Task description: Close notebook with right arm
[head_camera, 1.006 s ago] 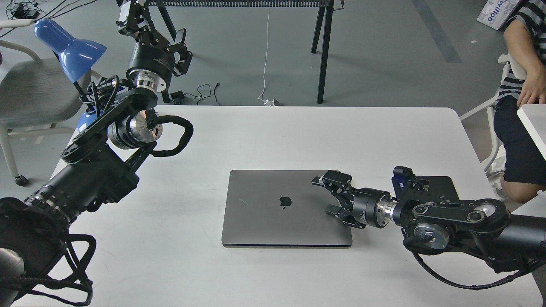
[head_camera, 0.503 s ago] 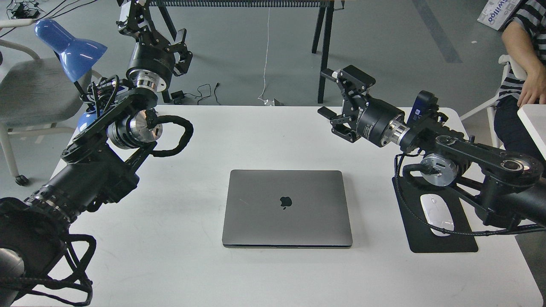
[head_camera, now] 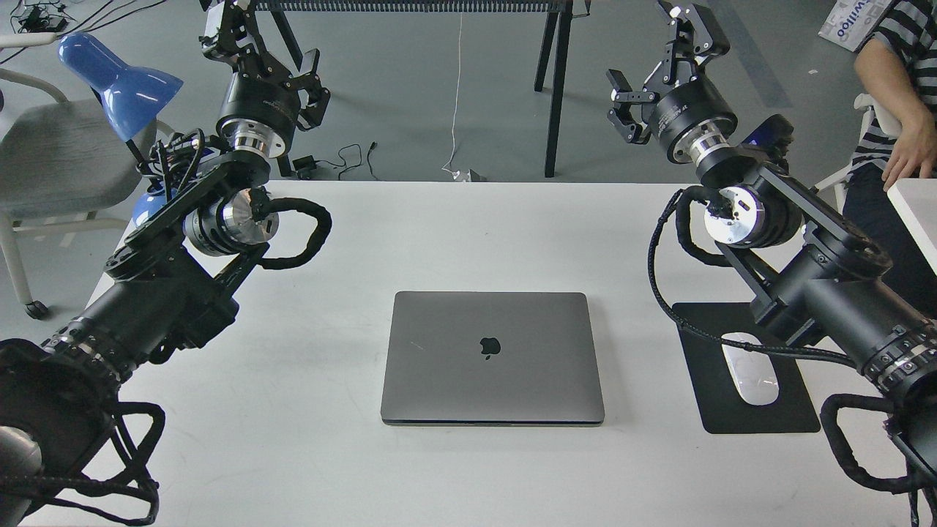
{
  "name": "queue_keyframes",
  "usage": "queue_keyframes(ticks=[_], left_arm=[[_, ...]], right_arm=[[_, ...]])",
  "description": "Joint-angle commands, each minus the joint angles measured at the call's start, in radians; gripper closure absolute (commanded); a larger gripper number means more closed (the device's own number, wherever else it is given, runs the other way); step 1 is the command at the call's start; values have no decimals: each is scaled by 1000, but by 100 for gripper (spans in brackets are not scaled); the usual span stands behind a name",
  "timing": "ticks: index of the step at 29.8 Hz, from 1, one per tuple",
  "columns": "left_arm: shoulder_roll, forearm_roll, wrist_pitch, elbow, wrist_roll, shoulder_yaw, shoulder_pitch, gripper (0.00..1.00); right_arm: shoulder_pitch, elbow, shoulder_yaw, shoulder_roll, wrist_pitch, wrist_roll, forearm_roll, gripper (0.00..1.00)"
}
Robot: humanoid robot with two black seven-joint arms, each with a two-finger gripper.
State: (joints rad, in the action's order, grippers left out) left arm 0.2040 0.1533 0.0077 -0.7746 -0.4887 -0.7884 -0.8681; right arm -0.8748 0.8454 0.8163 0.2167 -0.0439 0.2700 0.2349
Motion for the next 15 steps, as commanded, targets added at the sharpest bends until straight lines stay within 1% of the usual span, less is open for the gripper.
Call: queue_keyframes(ticks=[1,7,12,15], left_arm=[[0,0,0,0,0,0,0,0],[0,0,0,0,0,0,0,0],[0,0,0,0,0,0,0,0],[0,0,0,0,0,0,1,0]], right_arm=[[5,-48,58,-46,-10,1,0,0],[13,-45,86,-51,-96,8,0,0],[17,-43,92,-45,-128,20,0,0],[23,-43,95,-45,-140,49,0,0]])
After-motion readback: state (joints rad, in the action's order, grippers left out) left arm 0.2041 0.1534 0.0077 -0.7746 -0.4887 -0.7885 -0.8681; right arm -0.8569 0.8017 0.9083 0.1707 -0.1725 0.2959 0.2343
